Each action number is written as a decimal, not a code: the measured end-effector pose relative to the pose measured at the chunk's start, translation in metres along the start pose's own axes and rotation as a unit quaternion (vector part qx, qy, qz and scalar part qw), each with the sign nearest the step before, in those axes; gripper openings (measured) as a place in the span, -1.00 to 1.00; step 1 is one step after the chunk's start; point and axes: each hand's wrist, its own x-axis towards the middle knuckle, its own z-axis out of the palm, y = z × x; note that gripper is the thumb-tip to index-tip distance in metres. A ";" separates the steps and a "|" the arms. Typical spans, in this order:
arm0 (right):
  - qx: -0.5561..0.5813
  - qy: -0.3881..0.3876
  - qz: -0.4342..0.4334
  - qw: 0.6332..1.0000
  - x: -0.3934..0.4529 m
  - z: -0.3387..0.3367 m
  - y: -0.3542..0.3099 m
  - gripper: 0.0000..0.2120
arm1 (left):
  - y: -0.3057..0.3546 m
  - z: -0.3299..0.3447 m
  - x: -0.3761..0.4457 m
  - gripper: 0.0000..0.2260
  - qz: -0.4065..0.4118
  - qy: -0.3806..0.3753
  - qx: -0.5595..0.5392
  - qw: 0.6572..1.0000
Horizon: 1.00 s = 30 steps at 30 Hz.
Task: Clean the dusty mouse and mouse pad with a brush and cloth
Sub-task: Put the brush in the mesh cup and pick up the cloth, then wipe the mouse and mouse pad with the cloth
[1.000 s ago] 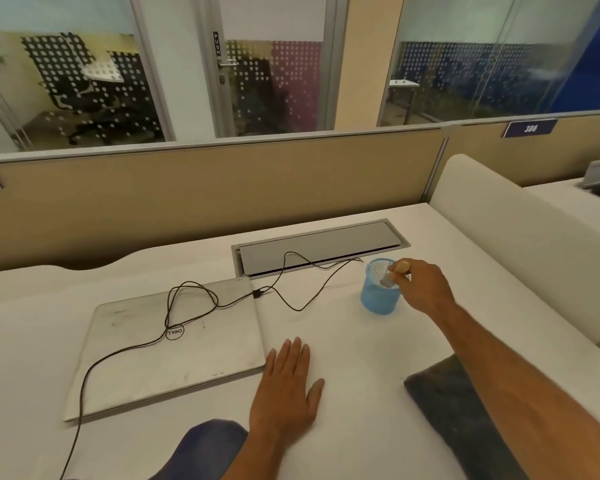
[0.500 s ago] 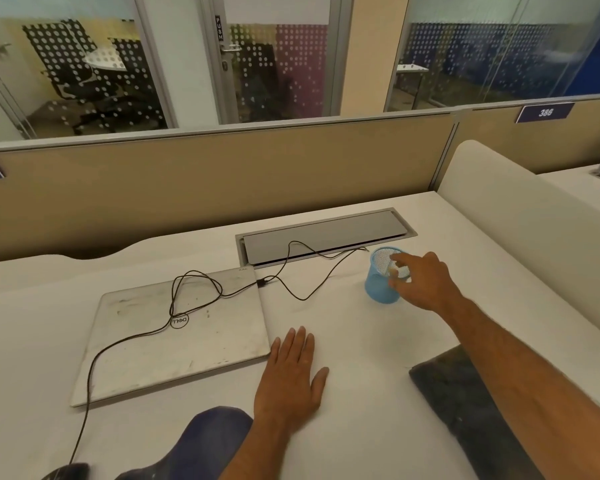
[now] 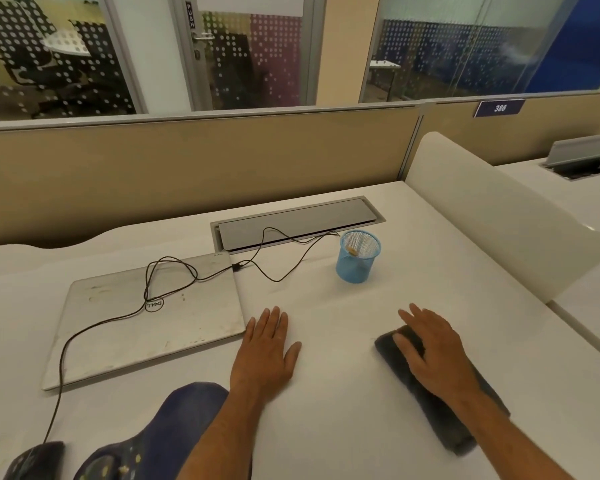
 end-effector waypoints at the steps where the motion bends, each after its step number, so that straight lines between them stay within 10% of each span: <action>1: -0.052 -0.030 0.002 0.998 -0.008 0.002 0.006 -0.45 | 0.000 0.000 0.000 -0.39 0.000 0.000 -0.002 1.000; 7: -0.191 -0.170 0.081 0.963 -0.031 0.027 0.023 -0.32 | 0.003 0.001 0.001 -0.39 0.000 -0.005 0.001 1.000; 21: -0.017 -0.021 0.121 0.992 -0.025 0.015 0.011 -0.55 | 0.010 -0.018 -0.025 -0.35 -0.013 -0.052 -0.026 0.998; 30: 0.144 0.063 -0.015 0.987 -0.018 0.028 -0.069 -0.43 | -0.050 -0.068 -0.106 -0.32 -0.083 0.086 -0.102 0.988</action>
